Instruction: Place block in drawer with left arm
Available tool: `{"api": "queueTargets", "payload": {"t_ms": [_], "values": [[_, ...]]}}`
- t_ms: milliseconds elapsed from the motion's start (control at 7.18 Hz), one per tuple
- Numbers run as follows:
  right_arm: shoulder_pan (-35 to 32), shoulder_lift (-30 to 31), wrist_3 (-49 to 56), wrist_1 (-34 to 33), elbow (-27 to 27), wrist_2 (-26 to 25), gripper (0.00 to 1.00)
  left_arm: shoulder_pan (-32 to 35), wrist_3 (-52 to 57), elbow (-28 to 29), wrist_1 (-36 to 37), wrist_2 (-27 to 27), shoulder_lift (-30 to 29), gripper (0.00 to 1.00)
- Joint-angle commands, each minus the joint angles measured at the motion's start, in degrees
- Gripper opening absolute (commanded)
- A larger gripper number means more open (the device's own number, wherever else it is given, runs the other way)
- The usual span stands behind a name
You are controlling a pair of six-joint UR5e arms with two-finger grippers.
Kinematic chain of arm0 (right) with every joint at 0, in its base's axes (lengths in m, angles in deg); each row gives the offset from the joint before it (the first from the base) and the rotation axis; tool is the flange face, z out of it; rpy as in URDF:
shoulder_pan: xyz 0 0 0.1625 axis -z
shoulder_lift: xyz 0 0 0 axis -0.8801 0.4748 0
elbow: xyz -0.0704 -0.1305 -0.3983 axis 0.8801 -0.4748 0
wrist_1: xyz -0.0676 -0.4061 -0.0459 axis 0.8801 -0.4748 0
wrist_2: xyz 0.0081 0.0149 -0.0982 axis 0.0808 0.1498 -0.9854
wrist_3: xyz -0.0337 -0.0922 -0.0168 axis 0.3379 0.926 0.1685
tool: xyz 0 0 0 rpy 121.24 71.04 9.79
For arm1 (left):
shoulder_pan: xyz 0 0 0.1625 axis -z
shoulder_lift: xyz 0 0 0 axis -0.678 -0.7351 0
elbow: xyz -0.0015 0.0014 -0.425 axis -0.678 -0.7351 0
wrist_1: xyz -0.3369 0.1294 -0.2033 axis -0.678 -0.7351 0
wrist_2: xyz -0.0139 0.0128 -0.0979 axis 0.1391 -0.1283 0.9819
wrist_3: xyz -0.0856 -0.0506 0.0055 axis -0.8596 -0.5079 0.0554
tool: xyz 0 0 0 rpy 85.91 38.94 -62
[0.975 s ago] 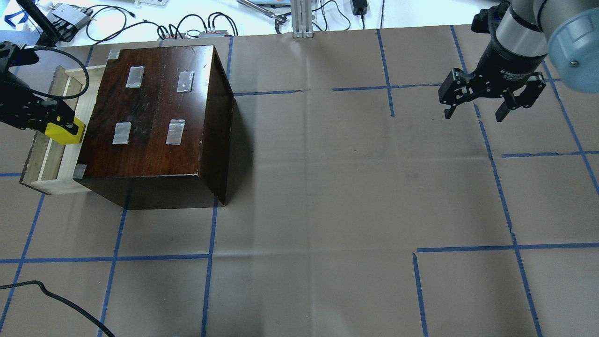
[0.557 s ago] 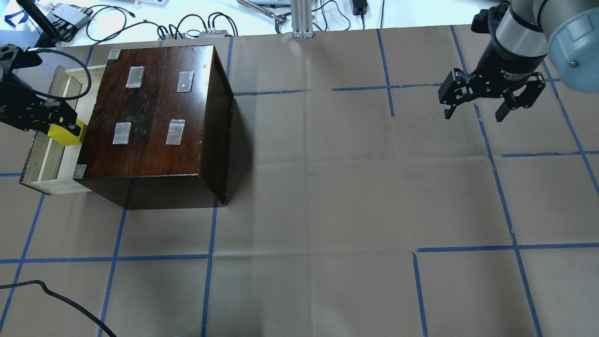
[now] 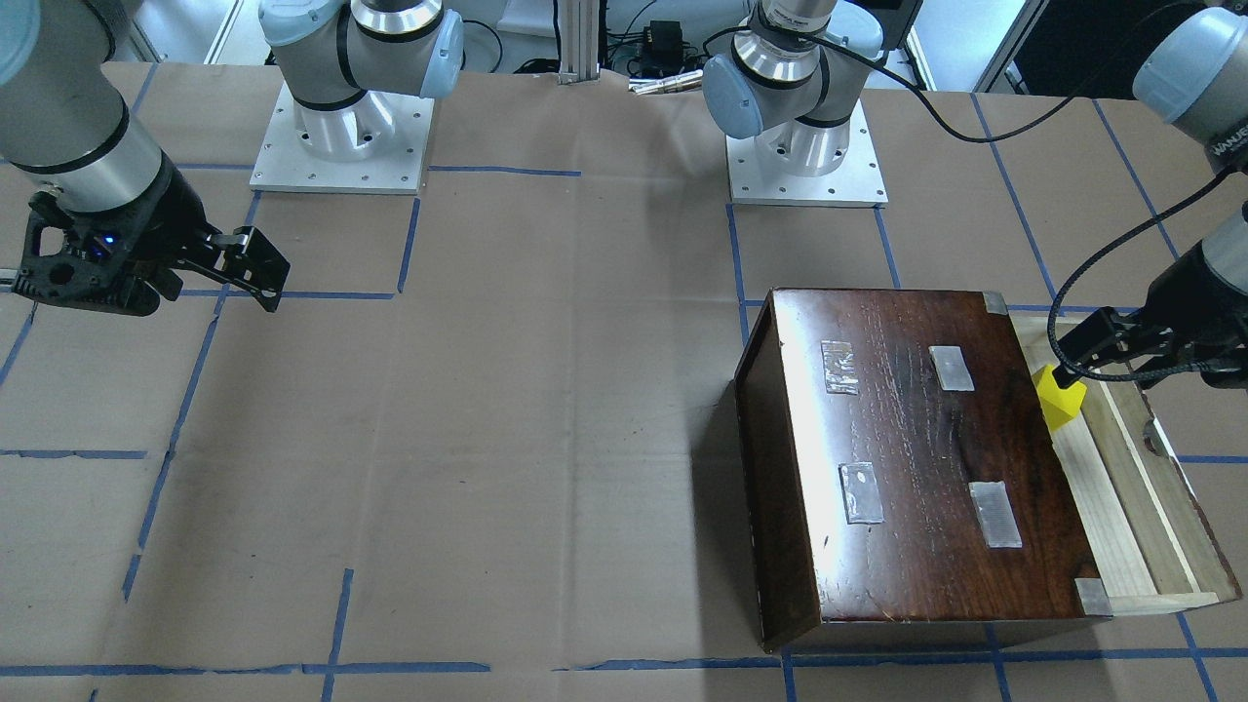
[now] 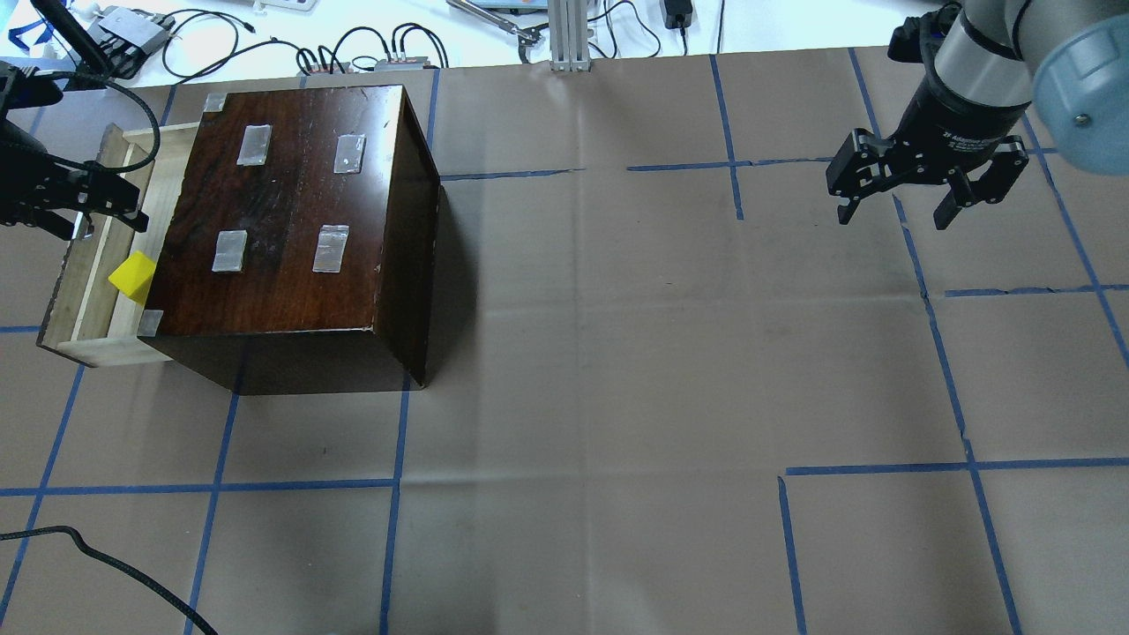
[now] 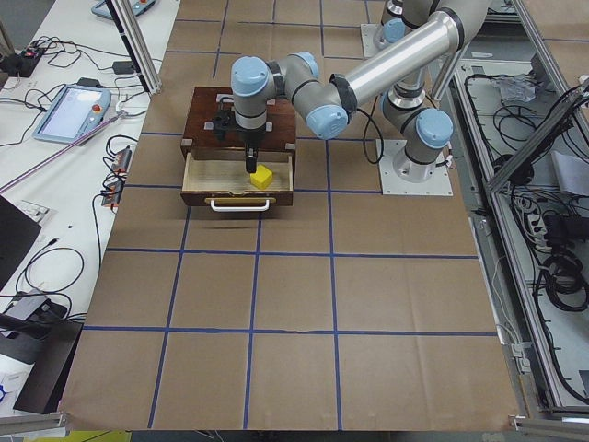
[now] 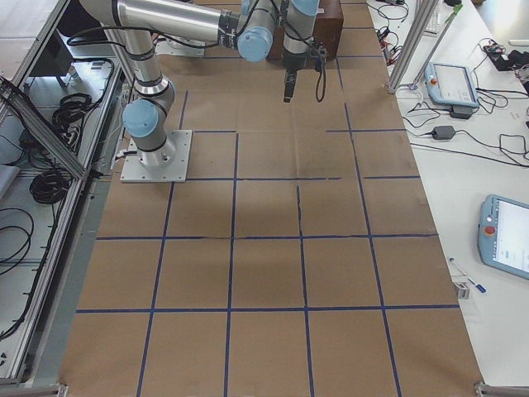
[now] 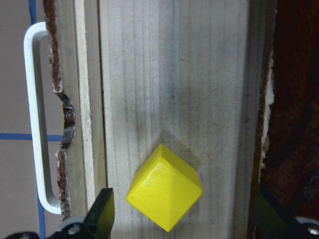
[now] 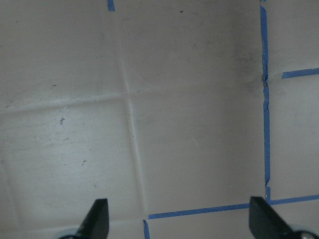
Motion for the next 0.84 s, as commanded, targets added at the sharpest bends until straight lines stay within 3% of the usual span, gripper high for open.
{"api": "queueTargets", "payload": {"t_ms": [0, 418, 696], "values": [[0.00, 0.00, 0.00, 0.00, -0.08, 0.00, 1.00, 0.07, 0.00, 0.44, -0.60, -0.27, 2.96, 0.99], [0.00, 0.00, 0.00, 0.00, 0.00, 0.00, 1.00, 1.64, -6.13, 0.61, -3.84, -0.19, 7.27, 0.99], [0.00, 0.00, 0.00, 0.00, -0.08, 0.00, 1.00, 6.55, -13.31, 2.80, -9.10, -0.36, 8.51, 0.99]]}}
